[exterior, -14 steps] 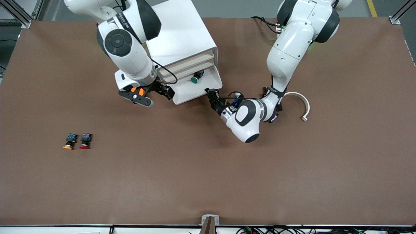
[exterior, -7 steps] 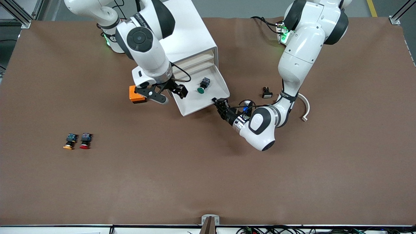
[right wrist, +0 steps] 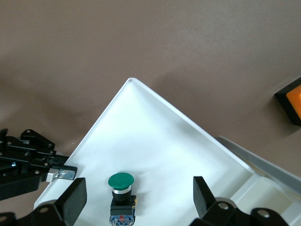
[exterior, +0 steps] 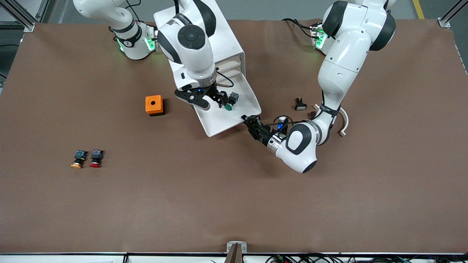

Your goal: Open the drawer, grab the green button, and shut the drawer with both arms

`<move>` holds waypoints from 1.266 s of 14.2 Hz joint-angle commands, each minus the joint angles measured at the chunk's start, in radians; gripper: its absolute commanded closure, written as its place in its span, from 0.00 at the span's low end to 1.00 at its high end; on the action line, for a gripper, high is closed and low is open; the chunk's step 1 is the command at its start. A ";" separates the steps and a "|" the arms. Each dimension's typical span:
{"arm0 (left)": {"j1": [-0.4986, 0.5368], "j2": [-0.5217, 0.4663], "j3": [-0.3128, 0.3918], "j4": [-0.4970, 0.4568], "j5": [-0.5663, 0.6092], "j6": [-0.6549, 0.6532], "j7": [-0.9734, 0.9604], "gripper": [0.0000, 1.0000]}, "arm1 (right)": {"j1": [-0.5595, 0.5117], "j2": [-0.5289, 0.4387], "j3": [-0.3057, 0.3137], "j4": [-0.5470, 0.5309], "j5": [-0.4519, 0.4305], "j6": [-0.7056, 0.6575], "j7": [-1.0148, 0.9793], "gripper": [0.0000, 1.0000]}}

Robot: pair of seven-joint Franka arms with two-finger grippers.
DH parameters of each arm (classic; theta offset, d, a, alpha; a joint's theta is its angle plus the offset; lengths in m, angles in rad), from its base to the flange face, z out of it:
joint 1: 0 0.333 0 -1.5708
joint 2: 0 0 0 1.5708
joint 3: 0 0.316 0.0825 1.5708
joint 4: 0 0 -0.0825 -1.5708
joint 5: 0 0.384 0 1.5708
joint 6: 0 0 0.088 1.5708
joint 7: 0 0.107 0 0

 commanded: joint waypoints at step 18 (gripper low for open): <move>0.006 -0.046 0.139 0.135 0.096 0.000 0.826 0.00 | 0.163 0.174 -0.012 0.031 -0.037 0.112 0.257 0.00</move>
